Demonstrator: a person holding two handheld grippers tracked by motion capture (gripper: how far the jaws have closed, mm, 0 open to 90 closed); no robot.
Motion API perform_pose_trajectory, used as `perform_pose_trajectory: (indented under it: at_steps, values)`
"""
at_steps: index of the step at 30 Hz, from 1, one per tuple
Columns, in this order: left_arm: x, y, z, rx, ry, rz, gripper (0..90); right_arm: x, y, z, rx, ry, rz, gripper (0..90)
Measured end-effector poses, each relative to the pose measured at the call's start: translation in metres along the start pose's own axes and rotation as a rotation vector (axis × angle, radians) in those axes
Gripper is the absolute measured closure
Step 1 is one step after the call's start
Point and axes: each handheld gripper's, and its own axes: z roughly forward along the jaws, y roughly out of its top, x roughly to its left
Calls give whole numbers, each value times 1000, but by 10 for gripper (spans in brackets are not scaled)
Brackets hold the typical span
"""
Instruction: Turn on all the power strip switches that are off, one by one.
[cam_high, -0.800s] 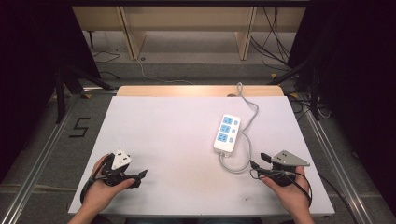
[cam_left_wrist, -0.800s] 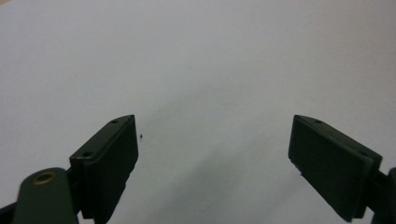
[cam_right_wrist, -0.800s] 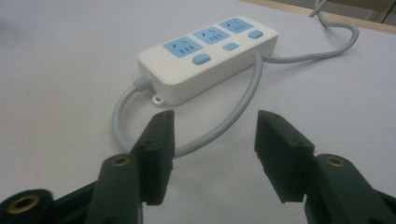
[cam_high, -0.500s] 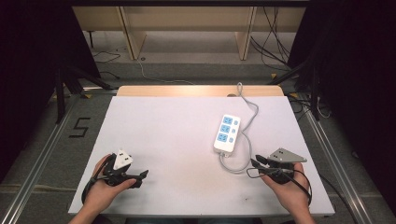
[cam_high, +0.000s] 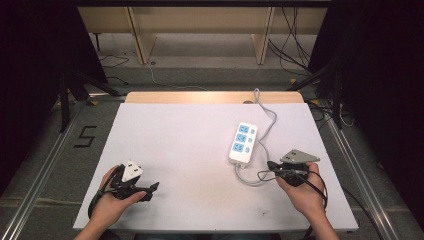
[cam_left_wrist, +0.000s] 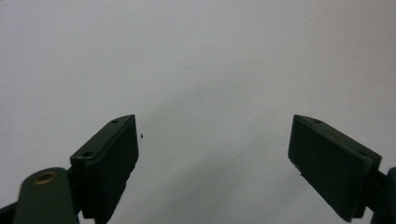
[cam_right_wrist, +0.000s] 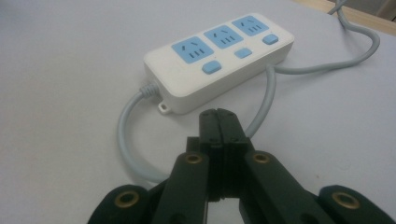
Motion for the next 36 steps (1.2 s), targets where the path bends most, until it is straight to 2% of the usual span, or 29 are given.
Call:
perform_pose_trajectory:
  at_steps: [7, 18, 36]
  values:
    - [-1, 0, 0, 1, 2, 8, 160, -4, 13, 8, 19, 1, 10, 900]
    - [-1, 1, 0, -5, 7, 12, 160, -10, 28, 20, 72, 2, -3, 900]
    - [-2, 1, 0, -10, 9, 20, 160, -19, 56, 34, 104, -8, -16, 900]
